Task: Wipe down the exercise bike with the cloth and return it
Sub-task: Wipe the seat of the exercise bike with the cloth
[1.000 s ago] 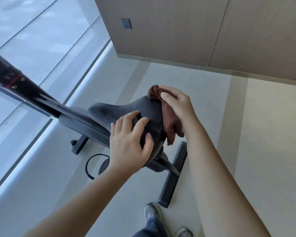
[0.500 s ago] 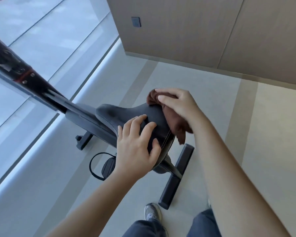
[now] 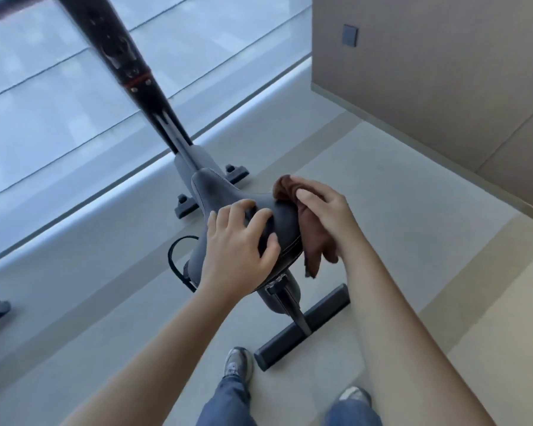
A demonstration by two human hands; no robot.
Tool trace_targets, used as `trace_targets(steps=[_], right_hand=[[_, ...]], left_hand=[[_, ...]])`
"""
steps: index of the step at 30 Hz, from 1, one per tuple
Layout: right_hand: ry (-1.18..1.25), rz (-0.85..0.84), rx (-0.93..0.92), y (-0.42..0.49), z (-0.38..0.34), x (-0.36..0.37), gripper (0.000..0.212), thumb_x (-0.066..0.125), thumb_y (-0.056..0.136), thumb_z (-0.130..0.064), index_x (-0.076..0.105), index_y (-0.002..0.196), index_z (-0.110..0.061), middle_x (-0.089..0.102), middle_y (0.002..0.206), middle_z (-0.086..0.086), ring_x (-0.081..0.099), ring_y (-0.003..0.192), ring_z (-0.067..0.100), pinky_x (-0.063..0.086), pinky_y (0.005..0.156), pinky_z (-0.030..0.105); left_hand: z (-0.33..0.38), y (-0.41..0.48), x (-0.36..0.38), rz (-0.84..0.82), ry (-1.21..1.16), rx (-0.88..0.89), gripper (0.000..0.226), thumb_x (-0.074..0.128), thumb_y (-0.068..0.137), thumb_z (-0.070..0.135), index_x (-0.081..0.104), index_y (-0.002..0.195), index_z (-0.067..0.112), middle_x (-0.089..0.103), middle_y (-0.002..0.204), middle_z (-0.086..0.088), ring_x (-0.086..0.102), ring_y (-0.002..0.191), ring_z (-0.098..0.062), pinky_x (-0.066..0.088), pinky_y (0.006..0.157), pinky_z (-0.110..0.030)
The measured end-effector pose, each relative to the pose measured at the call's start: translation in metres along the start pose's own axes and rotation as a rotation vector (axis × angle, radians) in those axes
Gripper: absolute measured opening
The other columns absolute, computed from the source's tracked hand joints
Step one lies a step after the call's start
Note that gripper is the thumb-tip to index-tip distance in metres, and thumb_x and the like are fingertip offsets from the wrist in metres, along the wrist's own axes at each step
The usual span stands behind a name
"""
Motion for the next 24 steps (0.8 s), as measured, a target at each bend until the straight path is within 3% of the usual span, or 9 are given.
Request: trace_targets(steps=[3,5,8,10,13,15,17,20,24], right_hand=[[-0.013,-0.118,0.062,0.01,-0.002,0.007,0.023,0.053,0.089,-0.006,0.067,0.106,-0.015,0.067,0.108,-0.005,0.061,0.097,-0.003,0.045,0.081,0.007],[-0.015,-0.04,0.016,-0.003,0.003,0.002,0.026,0.055,0.089,-0.008,0.065,0.11,-0.02,0.063,0.118,-0.002,0.057,0.108,0.003,0.042,0.093,0.013],[-0.08,0.037,-0.068,-0.031,0.006,-0.001,0.034,0.057,0.088,-0.013,0.059,0.108,-0.041,0.054,0.128,-0.005,0.047,0.121,0.003,0.035,0.103,0.018],[-0.09,0.038,-0.066,-0.024,0.003,0.0,0.035,0.057,0.088,-0.011,0.06,0.105,-0.041,0.055,0.126,-0.004,0.047,0.122,0.006,0.034,0.105,0.023],[-0.185,-0.212,0.0,0.017,-0.005,0.016,0.027,0.058,0.086,-0.008,0.066,0.107,-0.025,0.064,0.114,-0.005,0.057,0.11,0.003,0.041,0.099,0.024],[-0.277,-0.479,0.097,0.041,-0.007,0.036,0.025,0.058,0.086,-0.012,0.068,0.106,-0.023,0.069,0.106,-0.009,0.061,0.101,0.001,0.045,0.092,0.02],[-0.302,-0.627,0.212,0.055,-0.003,0.049,0.024,0.057,0.087,-0.015,0.068,0.107,-0.023,0.07,0.105,-0.007,0.063,0.1,0.004,0.047,0.09,0.021],[-0.24,-0.65,0.251,0.056,0.003,0.051,0.025,0.056,0.088,-0.016,0.067,0.11,-0.021,0.07,0.108,-0.005,0.063,0.103,0.008,0.048,0.087,0.019],[-0.174,-0.546,0.075,0.038,0.0,0.03,0.027,0.057,0.088,-0.014,0.067,0.109,-0.027,0.068,0.111,-0.012,0.06,0.107,0.003,0.045,0.085,0.012]], left_hand=[[0.0,-0.001,0.001,-0.026,0.049,-0.004,0.04,0.042,0.081,0.035,0.062,0.108,0.013,0.057,0.116,-0.011,0.048,0.105,-0.033,0.038,0.092,-0.046],[0.0,0.0,0.0,-0.026,0.052,-0.018,0.04,0.043,0.08,0.034,0.063,0.108,0.012,0.057,0.115,-0.011,0.049,0.103,-0.033,0.038,0.09,-0.044],[0.0,0.0,-0.001,-0.016,0.049,-0.031,0.039,0.045,0.079,0.032,0.064,0.106,0.011,0.058,0.113,-0.011,0.05,0.1,-0.032,0.039,0.088,-0.043],[0.0,0.001,-0.001,-0.007,0.039,-0.04,0.038,0.046,0.079,0.032,0.064,0.105,0.011,0.059,0.113,-0.011,0.05,0.099,-0.032,0.038,0.087,-0.041],[-0.001,0.004,-0.002,0.015,0.025,-0.044,0.037,0.047,0.077,0.03,0.065,0.103,0.011,0.059,0.111,-0.01,0.051,0.098,-0.031,0.039,0.086,-0.04],[-0.003,0.003,-0.003,0.028,0.017,-0.041,0.036,0.049,0.076,0.03,0.065,0.103,0.012,0.059,0.112,-0.01,0.051,0.099,-0.03,0.037,0.087,-0.037],[-0.004,0.003,-0.003,0.025,0.009,-0.041,0.035,0.05,0.076,0.03,0.065,0.102,0.013,0.059,0.112,-0.01,0.051,0.1,-0.029,0.034,0.087,-0.033],[-0.003,0.003,-0.004,0.025,0.023,-0.029,0.034,0.051,0.077,0.03,0.065,0.103,0.013,0.059,0.112,-0.01,0.051,0.1,-0.03,0.033,0.086,-0.032],[-0.002,0.003,-0.002,0.014,0.007,-0.018,0.035,0.05,0.078,0.029,0.065,0.104,0.012,0.059,0.114,-0.011,0.051,0.102,-0.032,0.039,0.086,-0.038]])
Point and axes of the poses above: each hand's wrist, its own y-axis towards the middle knuckle, its own x-axis out of the palm, z = x × y, the point moved 8 cm from there along y, towards the middle knuckle
